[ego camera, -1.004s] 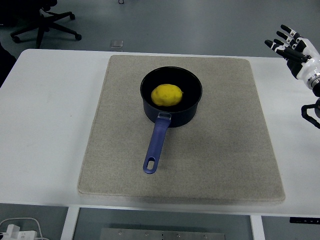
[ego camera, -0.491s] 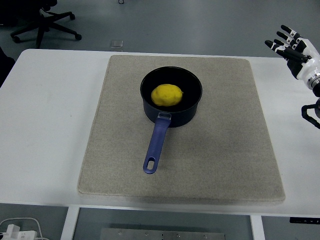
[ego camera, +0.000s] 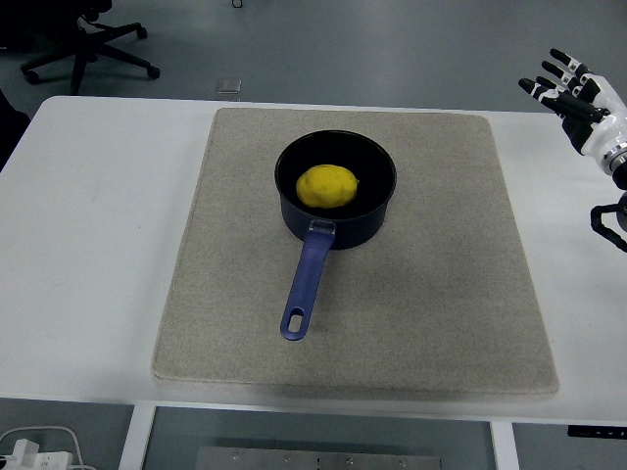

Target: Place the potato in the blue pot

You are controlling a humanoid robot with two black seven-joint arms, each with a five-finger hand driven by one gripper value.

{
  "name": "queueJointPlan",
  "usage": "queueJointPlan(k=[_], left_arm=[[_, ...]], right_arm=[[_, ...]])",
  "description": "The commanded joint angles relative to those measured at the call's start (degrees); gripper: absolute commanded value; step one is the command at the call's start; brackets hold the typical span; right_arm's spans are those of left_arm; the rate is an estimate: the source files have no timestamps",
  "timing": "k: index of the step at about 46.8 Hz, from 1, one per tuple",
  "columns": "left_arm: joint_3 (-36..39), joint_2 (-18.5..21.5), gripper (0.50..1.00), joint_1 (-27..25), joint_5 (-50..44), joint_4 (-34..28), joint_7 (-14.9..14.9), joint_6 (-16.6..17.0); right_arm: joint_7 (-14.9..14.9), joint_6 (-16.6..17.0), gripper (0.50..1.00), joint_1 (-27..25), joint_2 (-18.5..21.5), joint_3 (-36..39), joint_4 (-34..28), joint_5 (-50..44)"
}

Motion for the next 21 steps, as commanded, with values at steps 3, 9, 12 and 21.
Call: queueJointPlan(k=[3, 9, 12, 21], left_arm=[[0.0, 0.0, 0.994, 0.0, 0.0, 0.0, 0.0, 0.0], [0.0, 0.0, 0.994, 0.0, 0.0, 0.0, 0.0, 0.0], [0.0, 0.0, 0.996, 0.0, 0.0, 0.0, 0.0, 0.0], [0.0, 0.0, 0.994, 0.0, 0.0, 0.0, 0.0, 0.0]], right_arm=[[0.0, 0.0, 0.932, 0.0, 0.1, 0.0, 0.0, 0.0], [0.0, 0.0, 0.932, 0.0, 0.1, 0.0, 0.0, 0.0], [0.0, 0.0, 0.932, 0.0, 0.0, -0.1, 0.0, -0.1], [0.0, 0.0, 0.932, 0.1, -0.3, -0.1, 0.0, -0.1]])
